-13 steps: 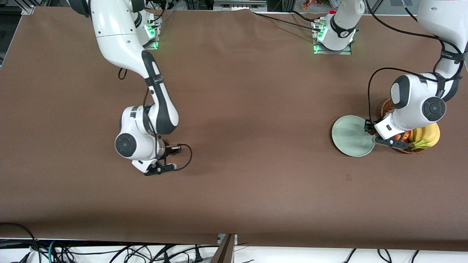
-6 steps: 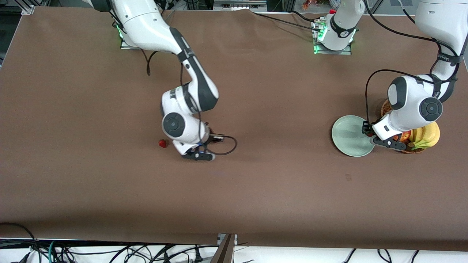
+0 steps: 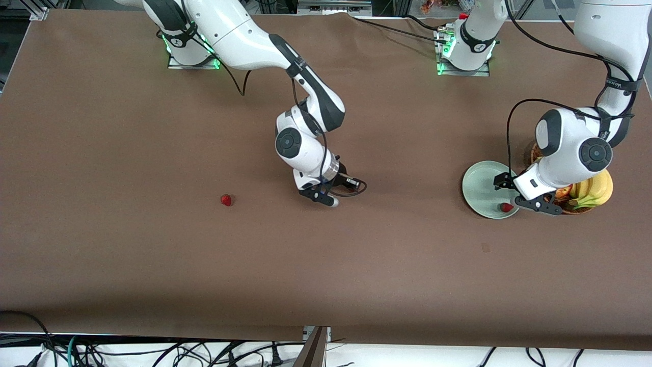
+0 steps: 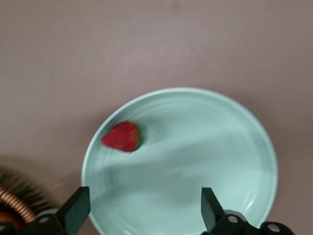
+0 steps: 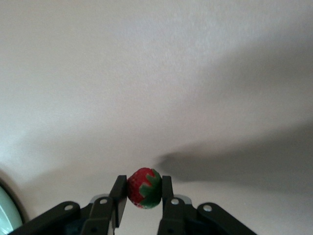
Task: Collect all strawberries into plate
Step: 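Release the second strawberry on the table with the right gripper, then grasp the second strawberry with the left gripper while the right gripper grasps the last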
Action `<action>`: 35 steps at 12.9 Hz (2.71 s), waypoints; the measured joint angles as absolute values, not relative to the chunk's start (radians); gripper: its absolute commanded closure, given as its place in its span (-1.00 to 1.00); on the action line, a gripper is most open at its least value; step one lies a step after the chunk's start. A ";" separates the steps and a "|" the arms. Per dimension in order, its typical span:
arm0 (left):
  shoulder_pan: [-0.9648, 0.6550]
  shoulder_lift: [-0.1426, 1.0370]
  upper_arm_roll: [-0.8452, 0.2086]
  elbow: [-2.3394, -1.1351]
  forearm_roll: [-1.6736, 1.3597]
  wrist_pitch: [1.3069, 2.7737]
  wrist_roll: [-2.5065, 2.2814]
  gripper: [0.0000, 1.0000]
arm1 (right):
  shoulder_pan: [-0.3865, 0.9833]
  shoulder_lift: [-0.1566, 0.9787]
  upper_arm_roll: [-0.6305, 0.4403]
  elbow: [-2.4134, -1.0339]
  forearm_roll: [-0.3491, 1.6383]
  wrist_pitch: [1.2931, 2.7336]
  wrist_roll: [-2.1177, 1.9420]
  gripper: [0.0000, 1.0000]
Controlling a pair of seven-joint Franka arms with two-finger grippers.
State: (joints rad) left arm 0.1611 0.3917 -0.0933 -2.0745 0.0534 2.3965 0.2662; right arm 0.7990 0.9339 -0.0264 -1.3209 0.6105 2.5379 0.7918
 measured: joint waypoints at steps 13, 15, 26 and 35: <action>-0.137 0.497 -0.318 -1.948 0.032 2.472 -0.374 -1.00 | 0.539 0.854 -0.127 -1.284 0.373 2.024 0.270 -0.60; -0.241 0.562 -0.318 -1.865 0.033 2.478 -0.522 -1.00 | 0.539 0.858 -0.218 -1.328 0.334 1.996 0.080 -0.60; -0.374 0.729 -0.309 -1.722 0.359 2.478 -0.939 -0.34 | 0.492 0.855 -0.280 -1.413 0.333 1.918 -0.085 0.22; -0.390 0.752 -0.296 -1.701 0.389 2.477 -0.980 0.96 | 0.503 0.843 -0.272 -1.419 0.426 1.919 -0.064 0.71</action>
State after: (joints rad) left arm -0.3905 0.7520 -0.2962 -1.7007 0.3893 2.4768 -0.9801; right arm 0.5027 0.8434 -0.2723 -1.4186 0.4256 1.9194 -0.0644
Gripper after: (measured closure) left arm 0.656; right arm 0.678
